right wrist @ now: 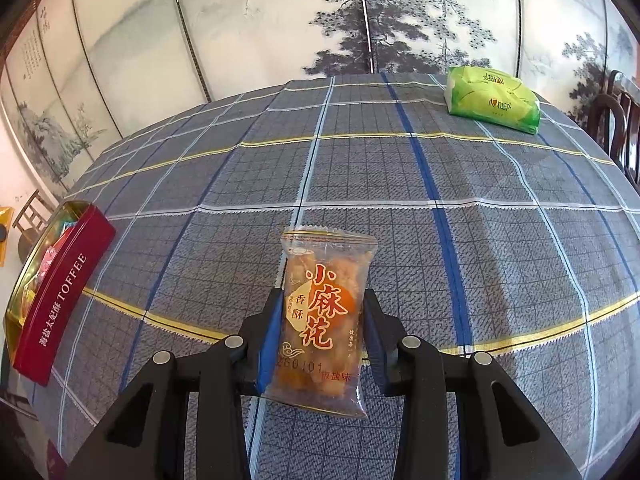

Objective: Organize snacks
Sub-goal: 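Lower the orange packet into the tin and open the left tool while the right holds the clear bag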

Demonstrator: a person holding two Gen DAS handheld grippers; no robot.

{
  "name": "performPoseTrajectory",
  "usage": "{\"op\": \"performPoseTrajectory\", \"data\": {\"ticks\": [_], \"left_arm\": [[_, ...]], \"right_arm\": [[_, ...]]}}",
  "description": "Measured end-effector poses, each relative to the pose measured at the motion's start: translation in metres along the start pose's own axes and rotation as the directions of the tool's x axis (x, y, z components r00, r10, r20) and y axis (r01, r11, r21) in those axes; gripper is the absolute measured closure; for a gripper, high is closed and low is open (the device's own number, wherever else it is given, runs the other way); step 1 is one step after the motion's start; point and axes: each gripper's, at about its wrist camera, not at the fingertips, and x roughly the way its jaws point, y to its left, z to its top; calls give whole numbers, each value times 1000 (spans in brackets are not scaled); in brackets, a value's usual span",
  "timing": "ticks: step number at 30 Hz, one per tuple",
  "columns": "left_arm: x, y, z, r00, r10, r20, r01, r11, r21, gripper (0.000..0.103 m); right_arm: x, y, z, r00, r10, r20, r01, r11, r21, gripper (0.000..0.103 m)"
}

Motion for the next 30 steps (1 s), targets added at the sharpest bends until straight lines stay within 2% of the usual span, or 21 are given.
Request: {"op": "performPoseTrajectory", "data": {"ticks": [12, 30], "left_arm": [[60, 12, 18, 996, 71, -59, -72, 997, -8, 75], [89, 12, 20, 988, 121, -98, -119, 993, 24, 71]], "right_arm": [[1, 1, 0, 1000, -1, -5, 1, 1000, 1, 64], [1, 1, 0, 1000, -2, -5, 2, 1000, 0, 63]]}}
